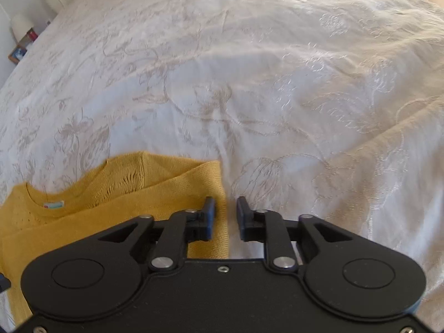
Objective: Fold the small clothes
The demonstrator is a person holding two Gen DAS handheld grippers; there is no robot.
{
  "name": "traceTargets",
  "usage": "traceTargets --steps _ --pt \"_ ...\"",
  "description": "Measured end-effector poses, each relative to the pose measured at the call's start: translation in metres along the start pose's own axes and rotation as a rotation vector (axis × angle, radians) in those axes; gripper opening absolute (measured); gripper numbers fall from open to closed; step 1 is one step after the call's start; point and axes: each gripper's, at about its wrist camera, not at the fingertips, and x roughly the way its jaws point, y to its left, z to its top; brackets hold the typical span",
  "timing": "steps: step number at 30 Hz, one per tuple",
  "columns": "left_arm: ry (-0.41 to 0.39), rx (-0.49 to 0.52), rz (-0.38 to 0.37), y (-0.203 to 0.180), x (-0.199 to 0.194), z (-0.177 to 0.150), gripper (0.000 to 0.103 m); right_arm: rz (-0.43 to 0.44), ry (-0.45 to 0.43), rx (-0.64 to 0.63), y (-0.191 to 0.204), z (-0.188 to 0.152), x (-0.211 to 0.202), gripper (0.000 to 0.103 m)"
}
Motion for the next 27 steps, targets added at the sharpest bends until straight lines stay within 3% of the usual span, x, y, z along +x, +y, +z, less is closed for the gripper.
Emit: traceTargets --steps 2,6,8,10,12,15,16,19,21,23,27 --pt "0.048 -0.010 -0.014 0.001 0.010 -0.006 0.063 0.035 -0.003 -0.026 0.003 -0.007 -0.010 0.067" --pt "0.035 0.042 -0.027 -0.006 0.017 -0.014 0.082 -0.066 0.088 -0.176 0.009 -0.030 -0.001 0.071" --pt "0.041 0.072 -0.032 -0.012 0.020 -0.015 0.097 -0.153 0.120 -0.154 -0.003 -0.039 0.006 0.071" --pt "0.048 0.102 -0.020 -0.019 0.024 -0.016 0.102 -0.197 0.084 -0.091 -0.011 -0.037 -0.001 0.072" --pt "0.046 0.113 -0.004 -0.023 0.026 -0.018 0.103 -0.233 0.016 -0.095 -0.006 -0.030 -0.011 0.076" --pt "0.033 0.107 0.006 -0.025 0.028 -0.021 0.103 -0.163 -0.059 -0.100 0.001 -0.017 -0.019 0.085" --pt "0.028 0.106 0.008 -0.025 0.028 -0.022 0.103 -0.138 -0.057 -0.096 0.003 -0.012 -0.016 0.096" --pt "0.015 0.110 0.015 -0.026 0.028 -0.023 0.103 -0.104 -0.006 -0.092 0.008 -0.006 0.002 0.098" --pt "0.004 0.110 0.018 -0.026 0.027 -0.024 0.103 -0.137 0.074 -0.131 0.007 -0.011 0.019 0.098" --pt "-0.011 0.113 0.022 -0.026 0.027 -0.026 0.103 -0.223 0.123 -0.181 0.003 -0.022 0.029 0.099" --pt "-0.018 0.119 0.031 -0.028 0.028 -0.026 0.103 -0.281 0.045 -0.160 -0.001 -0.030 0.003 0.101"
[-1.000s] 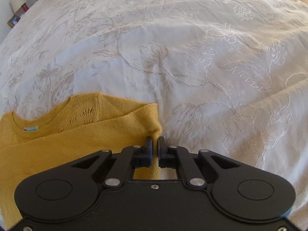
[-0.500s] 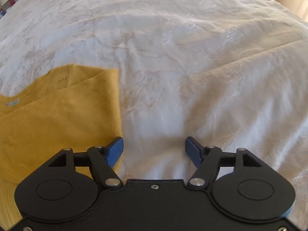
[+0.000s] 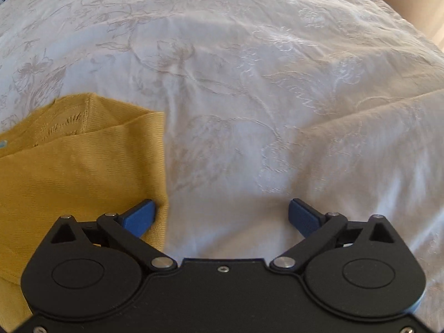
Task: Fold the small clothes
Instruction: 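Move the left gripper along the sweater to the other sleeve's cuff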
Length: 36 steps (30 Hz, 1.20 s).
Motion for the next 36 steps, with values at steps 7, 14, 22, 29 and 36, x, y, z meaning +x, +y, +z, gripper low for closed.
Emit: traceTargets --steps 7,14,22,29,36 --pt "0.011 0.014 -0.001 -0.002 -0.006 0.002 0.103 0.175 -0.094 -0.102 0.019 -0.041 -0.052 0.101" --pt "0.076 0.019 0.027 -0.001 -0.029 -0.036 0.103 -0.034 0.108 0.097 -0.024 -0.075 -0.015 0.101" --pt "0.115 -0.074 0.040 0.025 -0.052 -0.091 0.103 0.061 -0.025 0.075 -0.012 -0.093 -0.068 0.102" --pt "0.097 -0.062 0.037 0.024 -0.061 -0.110 0.103 0.162 -0.012 -0.047 0.045 -0.133 -0.088 0.102" --pt "0.084 -0.009 0.032 0.027 -0.072 -0.135 0.103 0.127 0.091 -0.180 0.064 -0.200 -0.084 0.102"
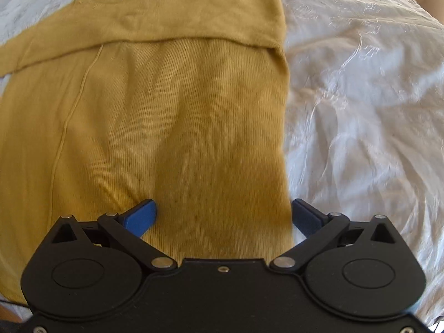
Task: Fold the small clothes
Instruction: 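Move the left gripper along the sweater to the other sleeve's cuff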
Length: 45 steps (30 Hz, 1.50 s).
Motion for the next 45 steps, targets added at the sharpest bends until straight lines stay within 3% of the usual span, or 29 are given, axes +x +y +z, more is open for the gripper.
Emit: traceTargets --steps 9,15,20,28,36,45 --pt "0.002 -0.050 0.047 0.009 -0.014 -0.032 0.103 0.015 0.041 0.074 -0.036 -0.045 -0.008 0.102" --pt "0.037 -0.120 0.089 0.002 -0.024 -0.044 0.103 0.043 -0.037 0.038 -0.037 -0.051 -0.028 0.102" --pt "0.061 -0.252 0.062 0.009 -0.043 -0.059 0.103 0.109 -0.101 0.006 -0.033 -0.056 -0.041 0.102" --pt "-0.011 -0.330 0.096 -0.003 -0.089 -0.095 0.103 0.208 -0.127 -0.006 -0.016 -0.057 -0.041 0.102" --pt "-0.104 -0.373 0.164 0.022 -0.104 -0.068 0.103 0.237 -0.174 0.011 -0.011 -0.044 -0.051 0.102" --pt "-0.167 -0.443 0.180 0.105 -0.097 -0.025 0.103 0.212 -0.179 0.080 0.005 -0.014 -0.055 0.102"
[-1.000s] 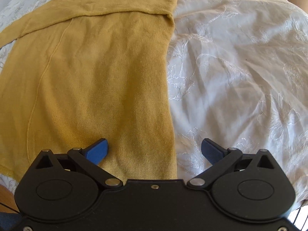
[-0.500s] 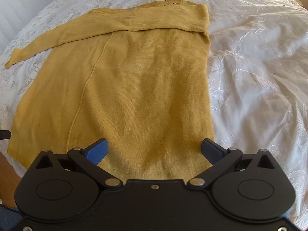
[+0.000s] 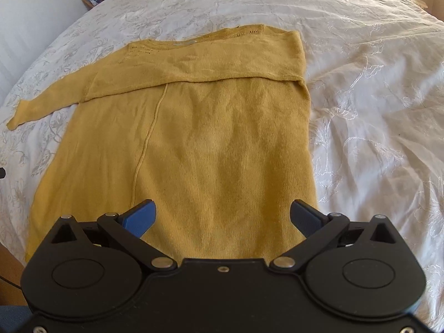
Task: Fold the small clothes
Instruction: 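Move the left gripper along the sweater to the other sleeve's cuff, then grasp the other sleeve cuff with the left gripper and lift it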
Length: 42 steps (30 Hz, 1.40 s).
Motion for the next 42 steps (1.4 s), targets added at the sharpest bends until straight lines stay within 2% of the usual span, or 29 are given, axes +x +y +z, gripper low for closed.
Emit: traceTargets --steps 4,12,20,23,28,36,37,38,39,40,42 --pt "-0.004 -0.012 0.003 0.036 0.026 0.043 0.102 -0.022 0.006 0.043 0.025 0.019 0.007 0.102" --pt "-0.040 -0.033 0.017 0.105 0.076 0.128 0.102 -0.015 0.031 0.012 0.100 0.057 0.031 0.102" --pt "-0.054 -0.031 0.043 0.150 0.127 0.192 0.102 0.002 0.091 -0.008 0.165 0.073 0.061 0.102" --pt "-0.042 -0.018 0.044 0.156 0.148 0.204 0.102 0.001 0.118 -0.015 0.182 0.077 0.073 0.102" --pt "0.038 0.050 0.035 0.158 0.186 0.208 0.102 -0.002 0.179 -0.015 0.201 0.085 0.092 0.102" --pt "-0.003 0.088 -0.050 0.156 0.190 0.198 0.101 0.004 0.228 -0.075 0.223 0.098 0.110 0.102" --pt "-0.010 0.093 -0.056 0.156 0.189 0.197 0.090 0.005 0.232 -0.084 0.225 0.099 0.112 0.102" --pt "-0.019 0.103 -0.062 0.155 0.186 0.195 0.059 0.007 0.235 -0.090 0.226 0.101 0.113 0.102" --pt "-0.026 0.113 -0.055 0.153 0.184 0.195 0.039 0.011 0.237 -0.096 0.227 0.102 0.114 0.102" --pt "-0.024 0.116 -0.035 0.151 0.182 0.196 0.004 0.016 0.238 -0.099 0.228 0.103 0.115 0.102" --pt "-0.023 0.086 -0.068 0.151 0.176 0.198 0.005 0.028 0.236 -0.097 0.227 0.104 0.114 0.102"
